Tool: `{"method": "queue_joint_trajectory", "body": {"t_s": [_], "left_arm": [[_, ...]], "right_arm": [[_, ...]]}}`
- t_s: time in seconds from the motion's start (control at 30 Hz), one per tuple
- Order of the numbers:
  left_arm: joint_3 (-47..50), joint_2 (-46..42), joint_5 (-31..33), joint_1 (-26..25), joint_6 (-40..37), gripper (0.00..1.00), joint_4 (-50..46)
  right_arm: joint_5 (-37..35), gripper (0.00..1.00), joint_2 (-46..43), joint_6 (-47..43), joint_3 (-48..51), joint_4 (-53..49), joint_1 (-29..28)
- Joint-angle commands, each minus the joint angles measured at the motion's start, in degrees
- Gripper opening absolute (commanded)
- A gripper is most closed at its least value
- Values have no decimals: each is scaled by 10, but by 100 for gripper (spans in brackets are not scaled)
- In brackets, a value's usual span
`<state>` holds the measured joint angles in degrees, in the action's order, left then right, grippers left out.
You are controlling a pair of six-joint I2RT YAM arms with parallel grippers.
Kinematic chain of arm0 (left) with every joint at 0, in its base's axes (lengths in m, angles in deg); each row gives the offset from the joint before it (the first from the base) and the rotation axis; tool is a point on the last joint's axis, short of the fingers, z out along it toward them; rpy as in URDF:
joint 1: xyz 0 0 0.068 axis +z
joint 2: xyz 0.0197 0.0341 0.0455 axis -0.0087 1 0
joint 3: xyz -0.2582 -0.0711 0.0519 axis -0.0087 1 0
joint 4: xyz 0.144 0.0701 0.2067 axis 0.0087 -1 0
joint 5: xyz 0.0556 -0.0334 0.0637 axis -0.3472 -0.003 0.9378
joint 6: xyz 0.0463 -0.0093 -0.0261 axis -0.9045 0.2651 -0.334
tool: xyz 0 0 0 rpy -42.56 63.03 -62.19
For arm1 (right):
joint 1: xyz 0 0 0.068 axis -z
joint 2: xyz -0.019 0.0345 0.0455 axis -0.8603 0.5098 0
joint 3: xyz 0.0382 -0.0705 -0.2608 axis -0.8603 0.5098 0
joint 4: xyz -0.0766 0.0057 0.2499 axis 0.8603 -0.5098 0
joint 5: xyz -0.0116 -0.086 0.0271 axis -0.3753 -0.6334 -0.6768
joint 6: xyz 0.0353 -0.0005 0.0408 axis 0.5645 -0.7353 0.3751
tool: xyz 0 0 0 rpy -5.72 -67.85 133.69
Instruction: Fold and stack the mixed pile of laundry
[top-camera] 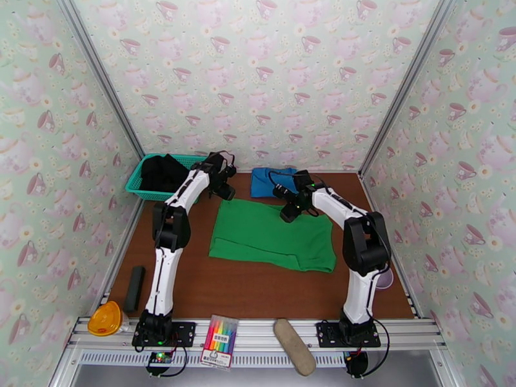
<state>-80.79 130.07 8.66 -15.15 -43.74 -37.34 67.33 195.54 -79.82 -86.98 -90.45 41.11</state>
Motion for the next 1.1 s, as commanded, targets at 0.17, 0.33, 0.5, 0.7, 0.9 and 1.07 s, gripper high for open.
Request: {"method": "queue_joint_trajectory", "body": {"t_s": [0.17,0.33,0.5,0.7,0.9,1.07], "left_arm": [[-61,79,-31,1,9,65,-19],[-57,88,-19,1,2,58,-17],[-47,90,-12,0,-6,51,-11],[-46,88,-19,0,-9,22,-8],[-39,82,-19,0,-16,0,-10],[-29,75,-15,-2,-21,0,-7]], "right_arm": [[14,68,24,-1,-35,-8,7],[21,63,24,1,-39,-7,13],[22,58,46,9,-67,-10,24],[23,45,118,38,-162,-48,43],[27,45,174,31,-222,-89,48],[20,45,206,24,-253,-103,48]]}}
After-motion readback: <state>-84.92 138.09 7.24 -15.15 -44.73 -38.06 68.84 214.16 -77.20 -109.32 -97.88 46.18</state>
